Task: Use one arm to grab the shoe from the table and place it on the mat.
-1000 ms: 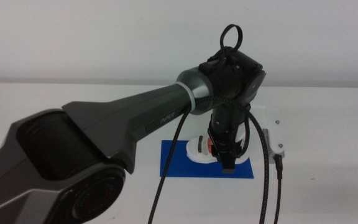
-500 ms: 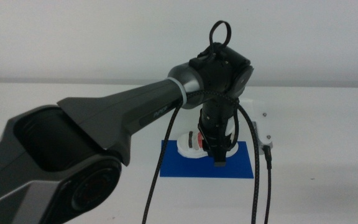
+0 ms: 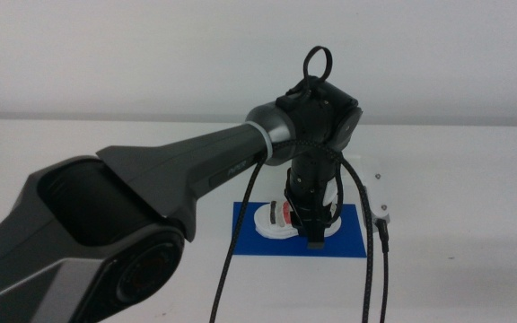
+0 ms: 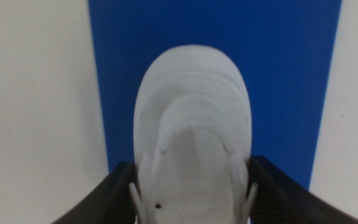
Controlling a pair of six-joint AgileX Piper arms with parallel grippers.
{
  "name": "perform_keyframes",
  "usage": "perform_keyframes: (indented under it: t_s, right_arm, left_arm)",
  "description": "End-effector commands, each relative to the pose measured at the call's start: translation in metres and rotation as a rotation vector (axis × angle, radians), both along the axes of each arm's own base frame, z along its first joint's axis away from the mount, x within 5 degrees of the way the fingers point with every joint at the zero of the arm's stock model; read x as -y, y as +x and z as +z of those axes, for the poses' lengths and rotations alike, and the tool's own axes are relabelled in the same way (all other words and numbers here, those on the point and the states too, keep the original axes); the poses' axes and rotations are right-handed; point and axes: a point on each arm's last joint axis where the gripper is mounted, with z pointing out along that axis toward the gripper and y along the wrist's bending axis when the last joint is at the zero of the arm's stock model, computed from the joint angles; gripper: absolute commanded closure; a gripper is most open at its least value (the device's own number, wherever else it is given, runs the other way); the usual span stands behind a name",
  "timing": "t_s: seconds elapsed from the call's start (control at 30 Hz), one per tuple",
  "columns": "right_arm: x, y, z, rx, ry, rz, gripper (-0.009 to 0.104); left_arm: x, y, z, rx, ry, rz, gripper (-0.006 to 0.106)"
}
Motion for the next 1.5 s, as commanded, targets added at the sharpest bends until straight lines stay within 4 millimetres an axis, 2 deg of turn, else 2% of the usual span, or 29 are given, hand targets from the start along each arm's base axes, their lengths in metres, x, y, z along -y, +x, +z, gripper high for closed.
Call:
perform_keyframes:
  t_s: [0.0, 0.3, 0.37, 0.47, 0.5, 0.53, 0.57, 0.67, 0.73, 0.8, 0.9, 1.03, 1.13, 1.23, 1.27, 1.37, 1.47]
  right_arm:
    - [0.000, -0.001, -0.012, 0.002, -0.003, 0.000, 0.002]
    - [0.000, -0.001, -0.012, 0.002, -0.003, 0.000, 0.002]
    - [0.000, -0.001, -0.012, 0.002, -0.003, 0.000, 0.002]
    - [0.000, -0.001, -0.012, 0.002, -0.003, 0.000, 0.002]
    - [0.000, -0.001, -0.012, 0.002, -0.003, 0.000, 0.002]
    - [0.000, -0.001, -0.012, 0.002, -0.003, 0.000, 0.002]
    - [0.000, -0.001, -0.012, 0.002, -0.003, 0.000, 0.002]
    - [0.000, -0.001, -0.012, 0.002, -0.003, 0.000, 0.002]
    - [0.000, -0.001, -0.012, 0.002, -0.003, 0.000, 0.002]
    - [0.000, -0.001, -0.012, 0.002, -0.003, 0.000, 0.002]
    - [0.000, -0.001, -0.012, 0.002, -0.003, 0.000, 0.002]
    - [0.000, -0.001, -0.012, 0.002, -0.003, 0.000, 0.002]
    - [0.000, -0.001, -0.012, 0.002, -0.003, 0.000, 0.002]
    - [0.000, -0.001, -0.012, 0.002, -0.003, 0.000, 0.002]
    - [0.000, -0.001, -0.012, 0.002, -0.003, 0.000, 0.002]
    - [0.000, -0.001, -0.012, 0.002, -0.003, 0.000, 0.002]
    - [0.000, -0.001, -0.012, 0.002, -0.003, 0.000, 0.002]
  left_arm:
    - [-0.005, -0.005, -0.003, -0.078, 0.062, -0.006, 0.101]
    - [-0.004, -0.006, -0.008, -0.098, 0.055, -0.016, 0.101]
    - [-0.005, -0.006, -0.008, -0.092, 0.062, -0.020, 0.097]
    - [-0.005, -0.006, -0.008, -0.093, 0.064, -0.027, 0.084]
    - [-0.006, -0.005, -0.008, -0.083, 0.076, -0.030, 0.066]
    - [-0.006, -0.005, -0.008, -0.082, 0.076, -0.030, 0.060]
    - [-0.006, -0.005, -0.008, -0.081, 0.077, -0.031, 0.042]
    - [-0.006, -0.005, -0.007, -0.080, 0.076, -0.031, 0.018]
    - [-0.007, -0.005, -0.002, -0.067, 0.076, -0.030, 0.006]
    - [-0.008, -0.005, 0.011, -0.041, 0.062, -0.024, 0.007]
    - [-0.014, -0.008, 0.056, 0.041, 0.012, -0.006, 0.007]
    - [-0.037, -0.025, 0.151, 0.203, -0.127, 0.143, 0.007]
    - [-0.075, -0.046, 0.227, 0.309, -0.298, 0.375, 0.007]
    - [-0.131, -0.077, 0.289, 0.369, -0.480, 0.633, 0.007]
    - [-0.152, -0.090, 0.303, 0.387, -0.519, 0.699, 0.007]
    - [-0.207, -0.131, 0.327, 0.439, -0.604, 0.844, 0.007]
    - [-0.255, -0.178, 0.327, 0.491, -0.653, 1.015, 0.007]
